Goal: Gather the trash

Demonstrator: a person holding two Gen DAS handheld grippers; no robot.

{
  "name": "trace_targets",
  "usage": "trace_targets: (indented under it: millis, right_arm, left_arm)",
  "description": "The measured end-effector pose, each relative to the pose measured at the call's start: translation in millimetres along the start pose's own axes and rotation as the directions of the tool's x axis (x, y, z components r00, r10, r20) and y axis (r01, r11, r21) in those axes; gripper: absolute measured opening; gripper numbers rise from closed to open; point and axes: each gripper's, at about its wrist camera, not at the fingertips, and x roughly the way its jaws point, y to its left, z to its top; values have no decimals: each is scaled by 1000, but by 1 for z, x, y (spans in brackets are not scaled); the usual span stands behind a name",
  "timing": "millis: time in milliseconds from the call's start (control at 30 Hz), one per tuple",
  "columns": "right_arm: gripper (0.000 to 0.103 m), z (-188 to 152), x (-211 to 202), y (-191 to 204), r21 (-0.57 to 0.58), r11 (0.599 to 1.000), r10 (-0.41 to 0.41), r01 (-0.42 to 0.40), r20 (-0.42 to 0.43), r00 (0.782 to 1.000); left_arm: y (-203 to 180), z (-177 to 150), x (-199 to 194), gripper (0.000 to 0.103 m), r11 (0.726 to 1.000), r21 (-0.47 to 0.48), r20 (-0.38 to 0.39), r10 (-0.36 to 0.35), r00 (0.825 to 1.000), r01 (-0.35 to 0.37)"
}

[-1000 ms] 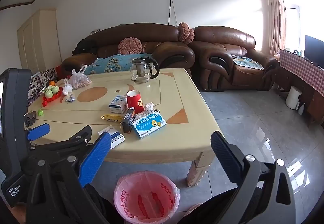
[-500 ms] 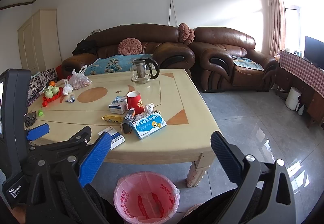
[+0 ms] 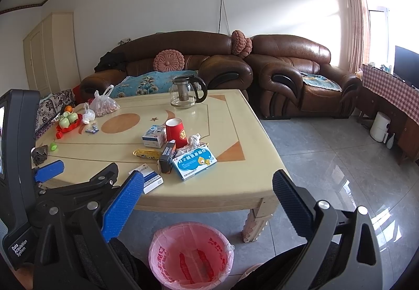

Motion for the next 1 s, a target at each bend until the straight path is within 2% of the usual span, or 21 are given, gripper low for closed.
trace_targets:
  millis: [1000]
  right_arm:
    - [96,1,-1,1,1,1000,3,-3,3,1000]
  left_arm:
    - [5,4,-3,98,1000,-1,5,4,1000,-4]
